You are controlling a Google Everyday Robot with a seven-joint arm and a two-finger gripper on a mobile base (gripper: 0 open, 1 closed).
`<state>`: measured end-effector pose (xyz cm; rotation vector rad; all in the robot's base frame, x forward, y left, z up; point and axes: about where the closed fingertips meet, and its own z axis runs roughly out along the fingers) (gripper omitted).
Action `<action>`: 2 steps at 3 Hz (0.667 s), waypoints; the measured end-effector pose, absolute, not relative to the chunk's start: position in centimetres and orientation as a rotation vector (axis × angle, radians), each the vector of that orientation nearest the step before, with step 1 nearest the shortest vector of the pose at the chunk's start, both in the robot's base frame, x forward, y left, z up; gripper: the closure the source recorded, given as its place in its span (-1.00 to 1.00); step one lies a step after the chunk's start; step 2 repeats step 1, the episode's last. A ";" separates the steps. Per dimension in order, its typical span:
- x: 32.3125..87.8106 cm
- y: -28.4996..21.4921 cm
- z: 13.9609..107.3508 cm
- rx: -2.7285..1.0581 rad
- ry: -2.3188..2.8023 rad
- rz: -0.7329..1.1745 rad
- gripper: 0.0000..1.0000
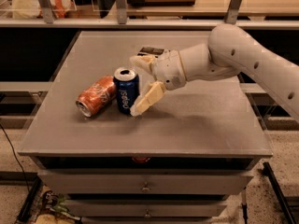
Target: Move pepsi can near coke can
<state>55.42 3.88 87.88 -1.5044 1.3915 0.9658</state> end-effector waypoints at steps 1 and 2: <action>56.4 2.7 88.1 -1.534 1.384 0.960 -1.00; 56.4 2.7 88.1 -1.534 1.384 0.960 -1.00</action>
Offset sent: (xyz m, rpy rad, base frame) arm 0.0000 0.0000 0.0000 0.0000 0.0000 0.0000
